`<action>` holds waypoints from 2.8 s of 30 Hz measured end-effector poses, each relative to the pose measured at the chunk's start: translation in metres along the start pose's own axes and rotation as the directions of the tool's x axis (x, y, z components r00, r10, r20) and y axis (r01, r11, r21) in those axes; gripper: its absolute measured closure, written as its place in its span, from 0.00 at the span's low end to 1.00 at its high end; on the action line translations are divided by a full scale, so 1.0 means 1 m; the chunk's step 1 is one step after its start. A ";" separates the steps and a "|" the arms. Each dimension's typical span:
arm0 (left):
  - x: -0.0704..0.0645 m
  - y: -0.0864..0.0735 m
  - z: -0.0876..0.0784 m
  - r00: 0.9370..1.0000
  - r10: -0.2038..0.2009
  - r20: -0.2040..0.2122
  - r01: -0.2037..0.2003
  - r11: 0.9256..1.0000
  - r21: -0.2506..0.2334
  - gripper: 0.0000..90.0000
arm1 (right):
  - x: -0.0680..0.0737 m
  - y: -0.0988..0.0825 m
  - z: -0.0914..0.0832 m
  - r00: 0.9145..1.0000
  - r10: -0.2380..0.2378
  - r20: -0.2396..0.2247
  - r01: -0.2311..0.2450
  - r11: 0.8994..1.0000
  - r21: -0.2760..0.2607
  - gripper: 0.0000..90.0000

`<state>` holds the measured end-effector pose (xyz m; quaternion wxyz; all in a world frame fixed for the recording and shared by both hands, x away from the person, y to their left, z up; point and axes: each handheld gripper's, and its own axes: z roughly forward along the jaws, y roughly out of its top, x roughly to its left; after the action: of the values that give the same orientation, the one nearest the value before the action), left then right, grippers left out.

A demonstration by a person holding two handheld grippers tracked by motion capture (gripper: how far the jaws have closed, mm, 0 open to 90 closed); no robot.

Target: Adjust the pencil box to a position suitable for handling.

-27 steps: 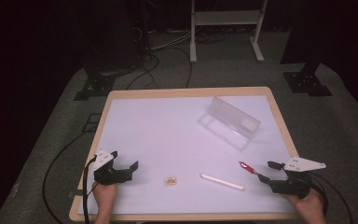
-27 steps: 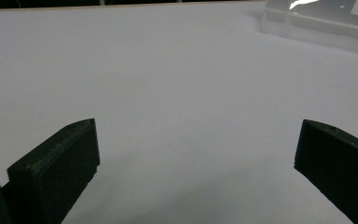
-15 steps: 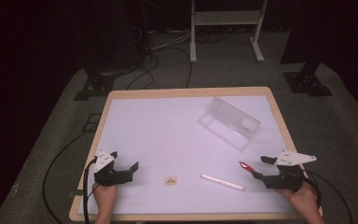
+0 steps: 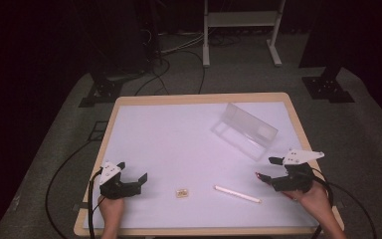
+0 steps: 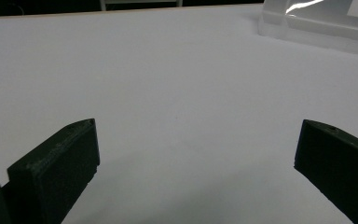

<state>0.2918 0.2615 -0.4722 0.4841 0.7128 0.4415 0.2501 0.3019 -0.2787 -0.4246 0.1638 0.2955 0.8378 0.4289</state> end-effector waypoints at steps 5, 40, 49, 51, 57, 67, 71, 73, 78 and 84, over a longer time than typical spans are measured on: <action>0.001 0.000 0.000 1.000 -0.013 0.004 0.013 1.000 -0.002 0.00 | -0.001 0.007 0.003 1.000 -0.012 0.000 0.012 1.000 0.007 0.30; 0.005 0.000 -0.001 0.999 -0.046 0.013 0.046 0.999 -0.025 0.00 | -0.016 0.065 0.054 0.996 -0.068 -0.051 0.074 0.990 0.119 0.29; 0.006 0.000 -0.002 0.999 -0.047 0.013 0.047 0.999 -0.025 0.00 | -0.019 0.073 0.077 0.996 -0.075 -0.052 0.083 0.979 0.185 0.30; 0.005 0.000 -0.002 0.999 -0.048 0.012 0.048 0.998 -0.028 0.00 | -0.020 0.073 0.079 0.996 -0.077 -0.048 0.085 0.979 0.187 0.31; 0.006 0.000 -0.001 0.999 -0.050 0.013 0.050 0.998 -0.030 0.00 | -0.033 0.074 0.091 0.999 -0.041 -0.022 0.045 0.974 0.224 0.35; 0.005 0.000 -0.002 0.999 -0.044 0.014 0.044 0.999 -0.029 0.00 | -0.042 0.074 0.108 1.000 -0.024 0.005 0.022 0.963 0.269 0.43; 0.005 0.000 -0.002 0.999 -0.044 0.014 0.044 0.999 -0.029 0.00 | -0.044 0.073 0.115 1.000 -0.021 0.016 0.016 0.958 0.286 0.51; 0.005 0.000 -0.002 0.999 -0.043 0.015 0.044 0.999 -0.029 0.00 | -0.046 0.074 0.117 1.000 -0.019 0.015 0.014 0.954 0.300 0.56; 0.005 0.000 -0.001 0.999 -0.046 0.014 0.046 0.999 -0.025 0.00 | -0.049 0.074 0.125 1.000 -0.022 0.002 0.020 0.945 0.326 0.61; 0.006 0.000 -0.001 0.999 -0.047 0.017 0.047 0.999 -0.027 0.00 | -0.049 0.075 0.135 1.000 -0.023 0.008 0.019 0.934 0.358 0.65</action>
<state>0.2937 0.2669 -0.4723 0.5031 0.6977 0.4507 0.2387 0.4377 -0.1913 -0.4410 0.1171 0.3141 0.9038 0.2659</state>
